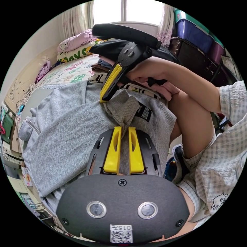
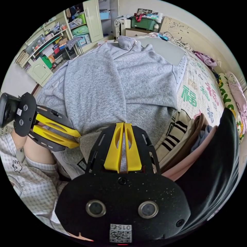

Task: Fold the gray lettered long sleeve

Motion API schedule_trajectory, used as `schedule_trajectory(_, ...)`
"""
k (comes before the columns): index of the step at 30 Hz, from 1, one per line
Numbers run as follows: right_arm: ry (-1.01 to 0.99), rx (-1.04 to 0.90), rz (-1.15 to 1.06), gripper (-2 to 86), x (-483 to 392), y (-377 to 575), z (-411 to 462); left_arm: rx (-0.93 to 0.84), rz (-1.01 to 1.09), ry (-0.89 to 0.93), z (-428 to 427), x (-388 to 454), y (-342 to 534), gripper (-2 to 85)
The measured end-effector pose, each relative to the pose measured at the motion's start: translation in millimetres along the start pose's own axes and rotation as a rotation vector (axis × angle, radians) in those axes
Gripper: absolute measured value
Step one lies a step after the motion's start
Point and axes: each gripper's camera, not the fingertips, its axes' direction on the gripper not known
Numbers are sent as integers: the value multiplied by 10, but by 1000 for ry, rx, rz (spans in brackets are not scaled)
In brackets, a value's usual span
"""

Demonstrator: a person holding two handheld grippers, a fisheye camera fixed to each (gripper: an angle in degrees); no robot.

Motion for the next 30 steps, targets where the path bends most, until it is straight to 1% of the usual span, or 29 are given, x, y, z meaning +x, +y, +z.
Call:
schedule_trajectory(6,20,-3,6,-4,-196,9,246,5,-9,-5,-44,-30,3,37)
schedule_trajectory(16,62,-36,19,-4,-570,-13,542,40,-77,74,-150,-220,34,49)
schedule_trajectory(23,61,-21,24,-4,-764,97,619,34,-55,35,-229,-159,-35,52)
schedule_trajectory(30,35,-19,31,-4,-936,195,606,35,-63,52,-307,-189,-101,53)
